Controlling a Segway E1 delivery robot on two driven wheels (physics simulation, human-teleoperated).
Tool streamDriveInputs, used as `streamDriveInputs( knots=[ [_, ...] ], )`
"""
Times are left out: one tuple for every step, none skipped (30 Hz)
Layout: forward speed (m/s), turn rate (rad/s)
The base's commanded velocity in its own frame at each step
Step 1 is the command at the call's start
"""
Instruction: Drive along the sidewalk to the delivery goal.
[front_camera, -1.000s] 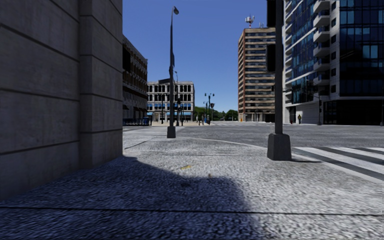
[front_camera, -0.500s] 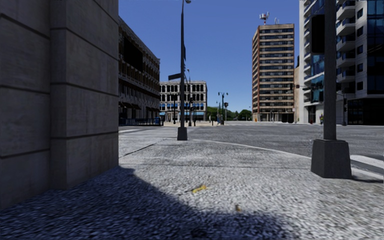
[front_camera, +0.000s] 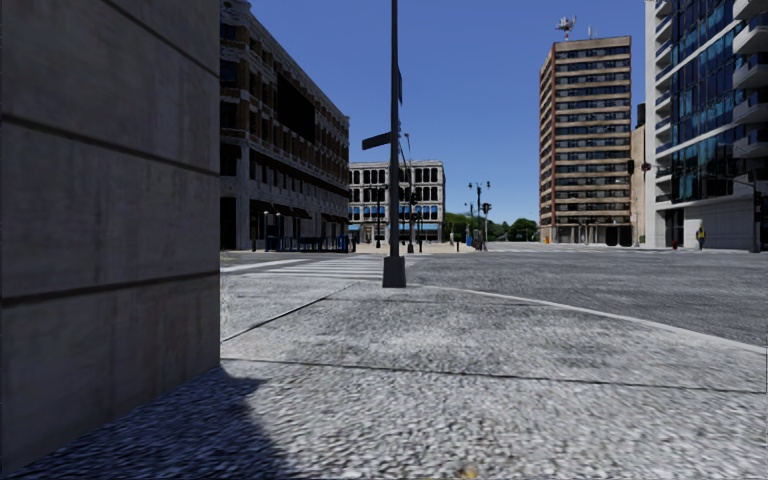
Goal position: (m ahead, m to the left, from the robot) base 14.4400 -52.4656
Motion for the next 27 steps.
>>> streamDriveInputs(
  knots=[
    [2.00, 0.29],
    [2.00, 0.29],
    [2.00, 0.29],
    [2.00, 0.29],
    [2.00, 0.29],
    [2.00, 0.29],
    [2.00, 0.29],
    [2.00, 0.29],
    [2.00, 0.29],
    [2.00, 0.29],
    [2.00, 0.29],
    [2.00, 0.29],
    [2.00, 0.29],
    [2.00, 0.29],
    [2.00, 0.29],
    [2.00, 0.29],
    [2.00, 0.29],
    [2.00, 0.29],
    [2.00, 0.29],
    [2.00, 0.29],
    [2.00, 0.29],
    [2.00, 0.29],
    [2.00, 0.29],
    [2.00, 0.29],
    [2.00, 0.29],
    [2.00, 0.29],
    [2.00, 0.29]
  ],
)
